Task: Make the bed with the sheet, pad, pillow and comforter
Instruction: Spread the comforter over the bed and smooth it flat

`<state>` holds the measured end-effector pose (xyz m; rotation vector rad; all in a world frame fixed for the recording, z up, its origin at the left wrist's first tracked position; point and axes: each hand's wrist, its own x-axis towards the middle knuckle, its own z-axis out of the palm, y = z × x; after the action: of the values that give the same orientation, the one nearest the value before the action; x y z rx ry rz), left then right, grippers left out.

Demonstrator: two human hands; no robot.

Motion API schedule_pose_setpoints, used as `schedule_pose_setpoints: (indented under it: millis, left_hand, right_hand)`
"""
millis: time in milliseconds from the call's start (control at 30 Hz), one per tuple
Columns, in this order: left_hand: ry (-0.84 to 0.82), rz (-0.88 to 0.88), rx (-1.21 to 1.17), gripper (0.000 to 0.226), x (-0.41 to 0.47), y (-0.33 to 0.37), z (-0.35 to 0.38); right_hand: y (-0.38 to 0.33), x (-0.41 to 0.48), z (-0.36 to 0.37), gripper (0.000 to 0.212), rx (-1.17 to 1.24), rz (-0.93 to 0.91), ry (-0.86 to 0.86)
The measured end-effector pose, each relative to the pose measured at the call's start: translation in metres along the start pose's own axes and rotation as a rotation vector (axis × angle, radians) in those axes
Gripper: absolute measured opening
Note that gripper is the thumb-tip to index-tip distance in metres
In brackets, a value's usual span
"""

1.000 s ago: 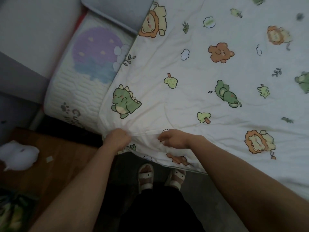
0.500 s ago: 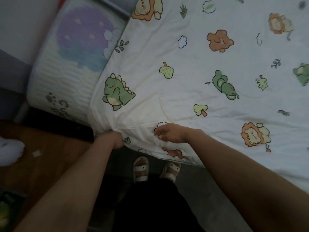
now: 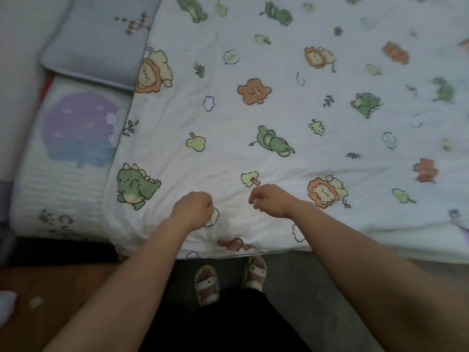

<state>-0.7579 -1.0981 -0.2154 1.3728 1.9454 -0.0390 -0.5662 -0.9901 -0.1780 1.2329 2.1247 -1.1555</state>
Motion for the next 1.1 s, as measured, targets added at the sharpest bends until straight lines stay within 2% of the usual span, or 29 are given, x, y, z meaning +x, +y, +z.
schedule_pose_setpoints:
  millis: [133,400,633,767,867,933,1000,1100]
  left_hand:
    - [0.041,0.097,-0.007,0.023,0.010,0.051,0.005]
    - [-0.004,0.351,0.007,0.024,0.038,0.180,0.046]
    - [-0.119,0.529,-0.006,0.024,0.062,0.314,0.118]
    - [-0.290,0.651,0.008,0.023,0.070,0.406,0.180]
    - [-0.330,0.712,0.117,0.040,0.081,0.435,0.210]
    - [-0.245,0.702,0.193,0.062,0.098,0.453,0.232]
    - [-0.135,0.612,0.352,0.076,0.114,0.463,0.246]
    - [0.007,0.518,0.495,0.094,0.133,0.473,0.250]
  right_hand:
    - [0.053,-0.035,-0.022,0.022,0.102,0.103,0.198]
    - [0.196,-0.099,-0.041,0.019,0.271,0.313,0.436]
    - [0.342,-0.143,-0.044,0.022,0.402,0.541,0.651]
    - [0.431,-0.163,-0.042,0.020,0.534,0.721,0.758]
    - [0.465,-0.163,-0.045,0.020,0.648,0.756,0.782]
    - [0.496,-0.159,-0.050,0.018,0.773,0.776,0.779]
    - [0.527,-0.149,-0.052,0.017,0.907,0.777,0.782]
    - [0.549,-0.135,-0.062,0.027,1.156,0.766,0.799]
